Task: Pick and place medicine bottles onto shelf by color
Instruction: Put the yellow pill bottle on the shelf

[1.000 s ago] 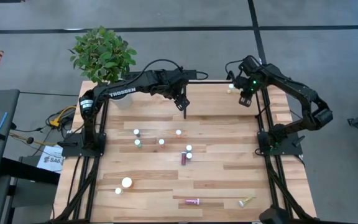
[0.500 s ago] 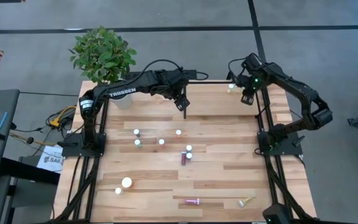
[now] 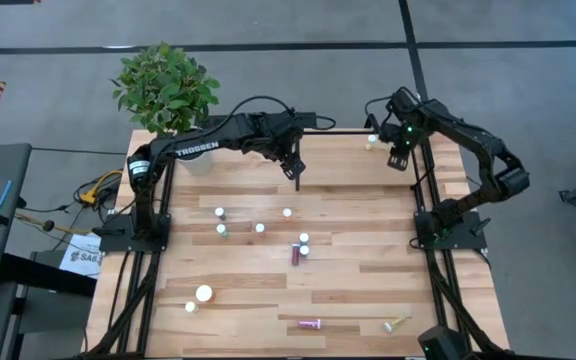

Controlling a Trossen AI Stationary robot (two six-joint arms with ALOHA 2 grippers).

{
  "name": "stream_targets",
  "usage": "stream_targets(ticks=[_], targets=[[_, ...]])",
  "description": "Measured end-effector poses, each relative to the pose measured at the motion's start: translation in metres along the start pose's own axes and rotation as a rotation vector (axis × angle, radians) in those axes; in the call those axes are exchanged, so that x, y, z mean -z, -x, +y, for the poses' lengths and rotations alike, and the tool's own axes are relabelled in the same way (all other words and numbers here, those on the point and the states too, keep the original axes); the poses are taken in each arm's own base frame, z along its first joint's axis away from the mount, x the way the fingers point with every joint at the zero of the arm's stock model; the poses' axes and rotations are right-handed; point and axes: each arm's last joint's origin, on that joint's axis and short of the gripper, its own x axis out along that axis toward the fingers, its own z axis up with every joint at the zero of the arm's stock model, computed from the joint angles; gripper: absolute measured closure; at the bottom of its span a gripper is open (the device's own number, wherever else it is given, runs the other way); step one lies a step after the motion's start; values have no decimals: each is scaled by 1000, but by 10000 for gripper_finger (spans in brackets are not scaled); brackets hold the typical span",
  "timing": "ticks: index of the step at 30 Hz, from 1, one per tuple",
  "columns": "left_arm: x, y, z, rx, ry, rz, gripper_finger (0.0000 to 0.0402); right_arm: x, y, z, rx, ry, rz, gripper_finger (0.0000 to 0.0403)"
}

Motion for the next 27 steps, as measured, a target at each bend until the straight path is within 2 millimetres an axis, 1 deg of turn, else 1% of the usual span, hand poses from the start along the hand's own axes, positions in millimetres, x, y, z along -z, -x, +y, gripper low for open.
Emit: stream_targets(ticks=[10, 19, 22, 27], targets=[[0, 0, 0, -1, 2, -1, 191, -1, -1, 0, -6, -66, 8, 268], [1, 0, 0, -4, 5, 9, 191, -1, -3, 1, -8, -85, 9, 230], [2, 0, 0, -5, 4, 16, 191, -5, 2, 1, 2, -87, -6, 219], [2, 0, 0, -7, 3, 20, 191, -6, 23, -1, 23, -96, -35, 209]])
